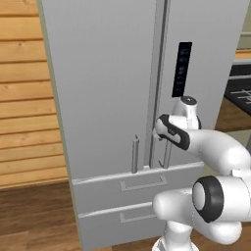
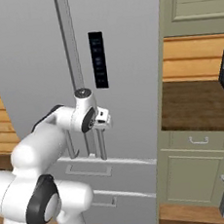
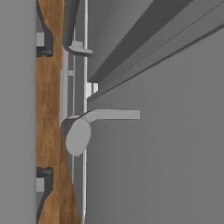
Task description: Take the strawberry from the fridge and place it on top of the pancake, located on the dining counter.
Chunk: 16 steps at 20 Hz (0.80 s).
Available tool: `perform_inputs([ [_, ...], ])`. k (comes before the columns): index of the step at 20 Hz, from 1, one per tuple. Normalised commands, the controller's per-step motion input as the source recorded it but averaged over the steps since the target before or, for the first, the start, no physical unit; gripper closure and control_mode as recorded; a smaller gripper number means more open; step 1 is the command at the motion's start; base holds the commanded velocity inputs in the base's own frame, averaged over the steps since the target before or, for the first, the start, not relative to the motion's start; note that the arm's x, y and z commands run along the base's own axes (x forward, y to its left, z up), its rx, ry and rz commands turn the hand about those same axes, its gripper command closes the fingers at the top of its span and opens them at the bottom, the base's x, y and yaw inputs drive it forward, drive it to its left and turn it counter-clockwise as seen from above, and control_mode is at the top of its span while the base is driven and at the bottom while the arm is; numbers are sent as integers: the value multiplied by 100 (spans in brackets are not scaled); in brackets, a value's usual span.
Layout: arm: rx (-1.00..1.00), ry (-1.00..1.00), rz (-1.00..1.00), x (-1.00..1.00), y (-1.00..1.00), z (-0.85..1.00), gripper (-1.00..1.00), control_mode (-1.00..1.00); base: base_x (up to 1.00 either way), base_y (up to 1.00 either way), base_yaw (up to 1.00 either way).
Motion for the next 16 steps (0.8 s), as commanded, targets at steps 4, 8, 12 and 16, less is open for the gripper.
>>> perform_inputs([
  [4, 0, 0, 0, 19, -12, -14, -100, -100, 0, 0, 0],
  [8, 0, 0, 0, 15, -12, -13, -100, -100, 0, 0, 0],
  [12, 0, 0, 0, 19, -14, -14, -100, -100, 0, 0, 0],
  [16, 0, -1, 0, 24, 0, -7, -100, -100, 0, 0, 0],
])
